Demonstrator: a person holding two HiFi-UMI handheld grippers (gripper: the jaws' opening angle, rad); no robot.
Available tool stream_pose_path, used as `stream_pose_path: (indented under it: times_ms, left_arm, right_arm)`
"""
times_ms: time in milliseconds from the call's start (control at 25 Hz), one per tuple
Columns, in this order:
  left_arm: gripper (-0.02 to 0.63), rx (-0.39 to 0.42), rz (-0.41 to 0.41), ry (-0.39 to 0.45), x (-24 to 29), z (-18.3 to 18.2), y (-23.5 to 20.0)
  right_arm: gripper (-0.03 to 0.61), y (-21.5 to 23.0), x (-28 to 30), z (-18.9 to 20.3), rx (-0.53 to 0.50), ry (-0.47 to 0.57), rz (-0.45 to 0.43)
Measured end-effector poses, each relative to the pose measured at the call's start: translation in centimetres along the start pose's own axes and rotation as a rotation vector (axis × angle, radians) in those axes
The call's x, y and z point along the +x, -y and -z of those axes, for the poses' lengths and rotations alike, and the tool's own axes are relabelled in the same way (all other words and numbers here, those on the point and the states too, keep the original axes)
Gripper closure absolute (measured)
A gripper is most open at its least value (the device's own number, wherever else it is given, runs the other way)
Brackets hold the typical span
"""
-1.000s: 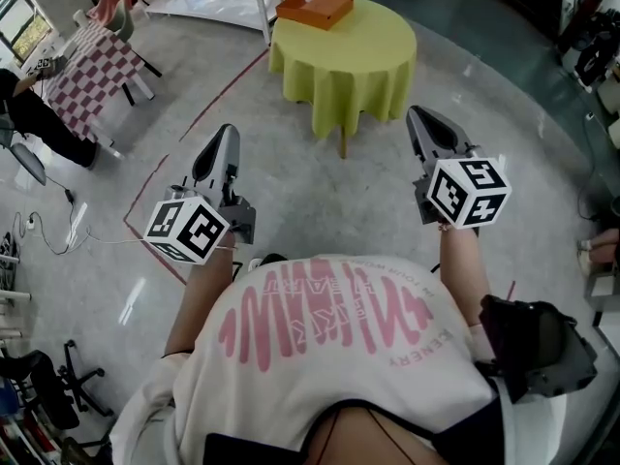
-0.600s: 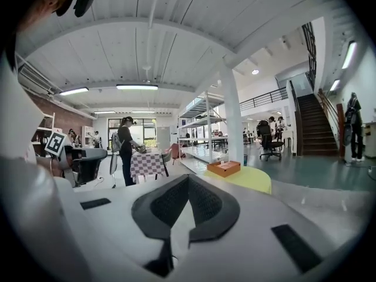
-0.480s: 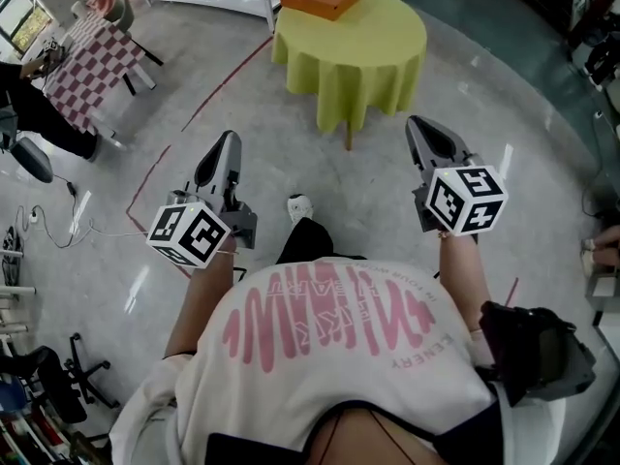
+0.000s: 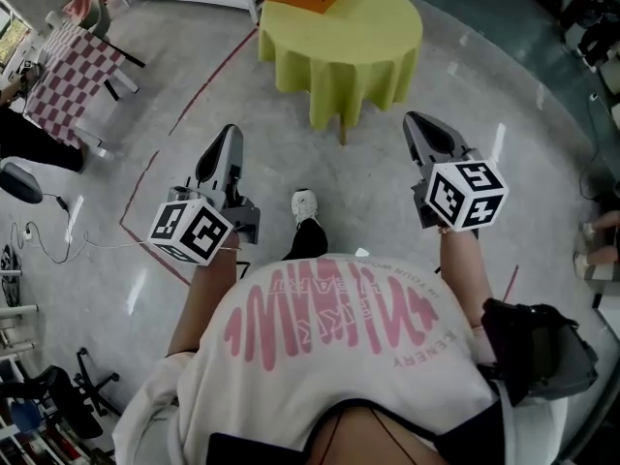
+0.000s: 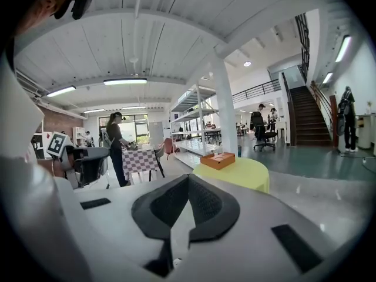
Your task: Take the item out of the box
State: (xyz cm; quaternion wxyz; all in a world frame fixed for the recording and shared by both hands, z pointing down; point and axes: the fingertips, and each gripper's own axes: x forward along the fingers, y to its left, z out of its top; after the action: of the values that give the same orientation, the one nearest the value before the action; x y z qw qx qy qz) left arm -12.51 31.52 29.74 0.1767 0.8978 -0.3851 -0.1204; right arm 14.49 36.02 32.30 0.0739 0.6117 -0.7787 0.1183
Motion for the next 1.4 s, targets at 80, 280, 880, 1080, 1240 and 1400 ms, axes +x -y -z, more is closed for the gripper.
stream_pose_path:
  times_ms: [80, 280, 880, 1080, 1240, 1400]
  left_arm:
    - [0.607, -0.005, 0.009, 0.0, 1.4, 0.0, -0.9]
    - [0.606, -0.017, 0.024, 0.004, 5.7, -0.4, -3.6]
    - [0.607, -0.03, 0.054, 0.003, 19.0, -4.7, -12.7]
    - [0.607, -0.002, 0.096, 0.009, 25.0, -8.2, -15.8]
    - [0.607, 0.014, 0.108, 0.03, 27.9, -10.4, -17.9]
    - [0.606, 0.016, 0.115, 0.038, 30.5, -11.0, -19.3]
  right_arm:
    - [0.572, 0.4, 1.3, -0.1, -0.002, -0.006, 0.002]
    - [0.572, 1.6, 5.6, -1.0, -0.018, -0.018, 0.002]
    - [0.572, 5.3, 20.5, -6.9, -0.054, -0.029, -0.003]
    - [0.572, 7.0, 26.6, -11.0, -0.067, -0.007, 0.007]
    - [0.572, 7.8, 29.5, -13.0, -0.069, 0.016, 0.022]
    - [0.572, 9.2, 31.5, -13.5, -0.059, 0.019, 0.036]
